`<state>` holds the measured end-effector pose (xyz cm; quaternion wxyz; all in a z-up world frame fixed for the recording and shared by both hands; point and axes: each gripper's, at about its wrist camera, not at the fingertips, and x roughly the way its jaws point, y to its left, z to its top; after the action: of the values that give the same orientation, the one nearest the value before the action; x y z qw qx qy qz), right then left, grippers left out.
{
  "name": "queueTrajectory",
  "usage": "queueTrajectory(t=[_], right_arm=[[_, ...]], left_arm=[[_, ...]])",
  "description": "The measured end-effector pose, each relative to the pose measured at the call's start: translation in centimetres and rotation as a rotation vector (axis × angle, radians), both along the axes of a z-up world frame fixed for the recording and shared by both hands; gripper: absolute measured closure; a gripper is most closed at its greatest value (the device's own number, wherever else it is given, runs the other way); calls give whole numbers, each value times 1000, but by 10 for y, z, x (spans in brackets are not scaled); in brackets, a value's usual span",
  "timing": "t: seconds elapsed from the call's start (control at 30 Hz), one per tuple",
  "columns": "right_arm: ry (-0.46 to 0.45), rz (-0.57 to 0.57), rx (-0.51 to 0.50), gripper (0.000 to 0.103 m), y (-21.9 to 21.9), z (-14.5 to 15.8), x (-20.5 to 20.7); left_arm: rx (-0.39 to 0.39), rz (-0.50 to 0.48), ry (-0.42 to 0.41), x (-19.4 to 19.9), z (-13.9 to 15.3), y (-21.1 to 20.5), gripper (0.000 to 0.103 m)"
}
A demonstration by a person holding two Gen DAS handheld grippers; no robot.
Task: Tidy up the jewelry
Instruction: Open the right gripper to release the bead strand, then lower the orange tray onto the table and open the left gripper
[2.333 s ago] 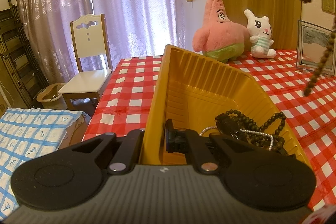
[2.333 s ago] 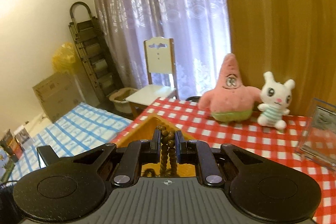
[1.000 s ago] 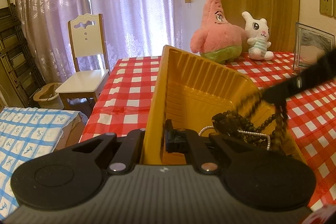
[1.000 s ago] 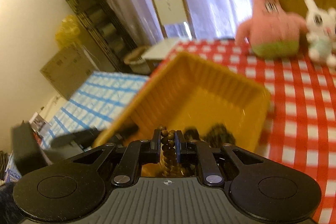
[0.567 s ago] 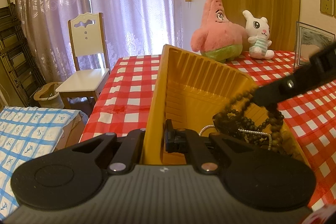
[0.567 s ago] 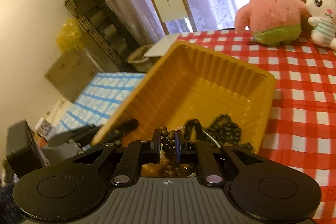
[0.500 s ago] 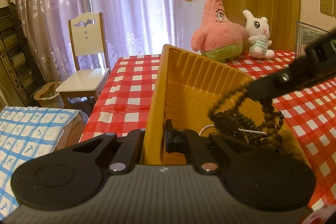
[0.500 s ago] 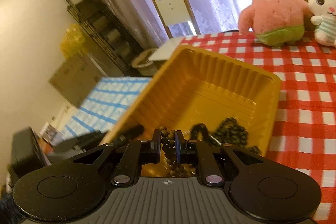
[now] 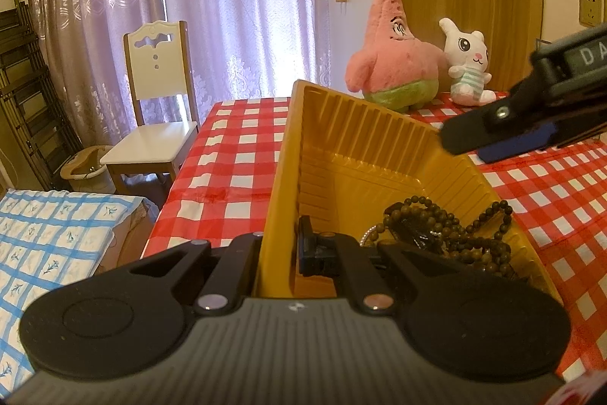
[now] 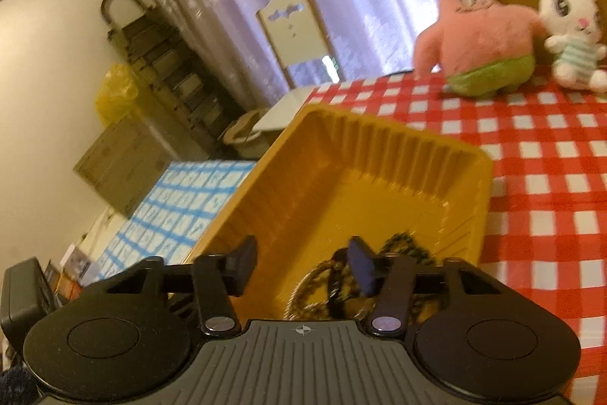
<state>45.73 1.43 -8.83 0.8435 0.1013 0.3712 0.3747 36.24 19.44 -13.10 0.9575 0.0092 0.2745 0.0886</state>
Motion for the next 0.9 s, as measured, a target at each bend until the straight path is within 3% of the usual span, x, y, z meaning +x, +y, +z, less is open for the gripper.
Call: queueTrajectory(t=[0.27, 0.6, 0.77, 0.9], right_arm=[[0, -76, -116, 48, -22, 0, 1], [80, -136, -150, 48, -61, -19, -16], [99, -160, -162, 48, -73, -22, -22], [107, -163, -161, 48, -75, -19, -26]], left_arm=[[-3, 1, 1, 0, -1, 0, 100], [-23, 19, 24, 1, -9, 6, 98], [-70, 51, 48, 3, -19, 14, 93], [-167, 105, 114, 3, -36, 29, 88]])
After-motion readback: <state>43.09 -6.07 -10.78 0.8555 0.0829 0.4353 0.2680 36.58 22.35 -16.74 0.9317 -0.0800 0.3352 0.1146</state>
